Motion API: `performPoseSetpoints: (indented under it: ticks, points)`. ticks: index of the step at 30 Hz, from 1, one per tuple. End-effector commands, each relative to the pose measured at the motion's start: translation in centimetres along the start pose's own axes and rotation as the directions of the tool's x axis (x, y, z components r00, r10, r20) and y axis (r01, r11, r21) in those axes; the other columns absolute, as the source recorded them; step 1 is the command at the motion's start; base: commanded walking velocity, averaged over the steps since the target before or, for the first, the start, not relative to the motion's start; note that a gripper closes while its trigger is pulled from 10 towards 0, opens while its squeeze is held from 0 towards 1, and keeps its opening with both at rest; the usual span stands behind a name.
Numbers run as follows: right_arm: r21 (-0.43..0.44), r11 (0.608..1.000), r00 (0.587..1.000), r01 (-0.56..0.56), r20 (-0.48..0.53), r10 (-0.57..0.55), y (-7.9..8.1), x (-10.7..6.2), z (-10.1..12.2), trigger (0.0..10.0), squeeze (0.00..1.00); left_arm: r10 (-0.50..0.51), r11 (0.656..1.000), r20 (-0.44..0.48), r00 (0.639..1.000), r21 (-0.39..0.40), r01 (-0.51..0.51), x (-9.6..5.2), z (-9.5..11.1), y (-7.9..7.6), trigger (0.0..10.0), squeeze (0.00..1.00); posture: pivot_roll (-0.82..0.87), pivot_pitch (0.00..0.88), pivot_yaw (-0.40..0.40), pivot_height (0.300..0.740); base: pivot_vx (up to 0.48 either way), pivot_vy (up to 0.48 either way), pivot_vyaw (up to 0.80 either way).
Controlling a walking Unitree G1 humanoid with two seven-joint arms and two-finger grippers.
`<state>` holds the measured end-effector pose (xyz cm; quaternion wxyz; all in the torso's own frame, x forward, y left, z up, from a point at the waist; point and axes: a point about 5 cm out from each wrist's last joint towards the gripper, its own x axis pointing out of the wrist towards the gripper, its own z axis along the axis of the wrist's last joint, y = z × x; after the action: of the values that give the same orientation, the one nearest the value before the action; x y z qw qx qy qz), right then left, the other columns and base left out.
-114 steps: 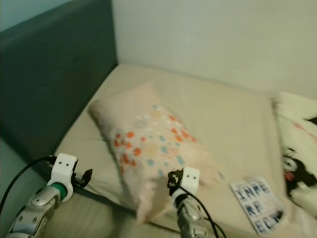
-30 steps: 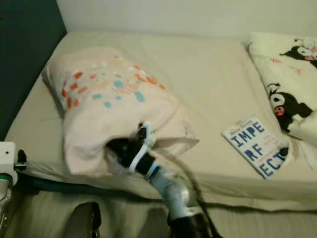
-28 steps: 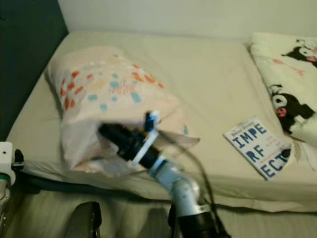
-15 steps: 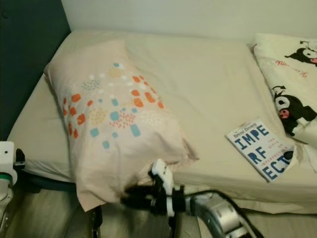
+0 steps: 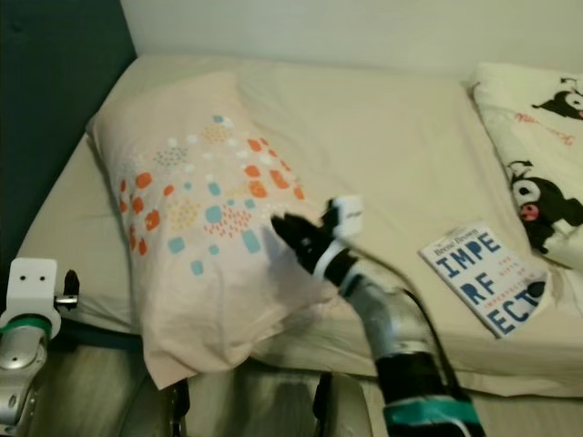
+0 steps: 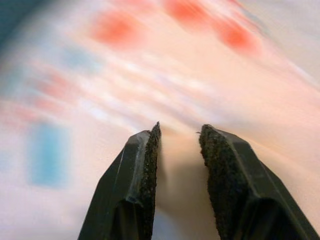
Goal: Clean up the room
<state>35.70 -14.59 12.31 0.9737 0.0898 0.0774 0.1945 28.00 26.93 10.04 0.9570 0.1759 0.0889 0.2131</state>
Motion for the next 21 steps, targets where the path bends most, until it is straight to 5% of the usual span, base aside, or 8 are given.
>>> performPoseSetpoints:
  ticks: [1,3,12,21]
  points:
    - [-0.065,0.986,0.987,0.156,-0.016,-0.158,-1.6,-0.1,-0.9,10.0,0.0,-0.024,1.0,-0.028,0.999,0.016,0.025,-0.3,-0.9,-0.3,10.0,0.0,0.17,0.084,0.034,0.571,0.0,0.0,0.0]
    - [-0.088,0.957,0.96,0.276,-0.017,-0.279,-2.8,-0.1,-1.2,10.0,0.0,-0.042,0.999,-0.024,0.999,0.019,0.042,-0.4,-0.9,-0.4,10.0,0.0,0.18,0.091,0.035,0.571,0.0,0.0,0.0]
    - [0.022,0.893,0.889,0.45,0.091,-0.45,-4.5,0.4,0.9,10.0,0.0,-0.048,0.998,-0.013,0.999,0.036,0.048,-1.1,-1.2,0.0,10.0,0.0,0.22,0.123,0.027,0.571,0.0,0.0,0.0]
    - [-0.026,0.84,0.838,0.542,0.094,-0.537,-5.8,0.0,1.2,10.0,0.0,-0.172,0.984,0.185,0.968,0.071,0.161,-2.6,2.2,1.8,10.0,0.0,0.31,0.196,0.028,0.571,0.0,0.0,0.0]
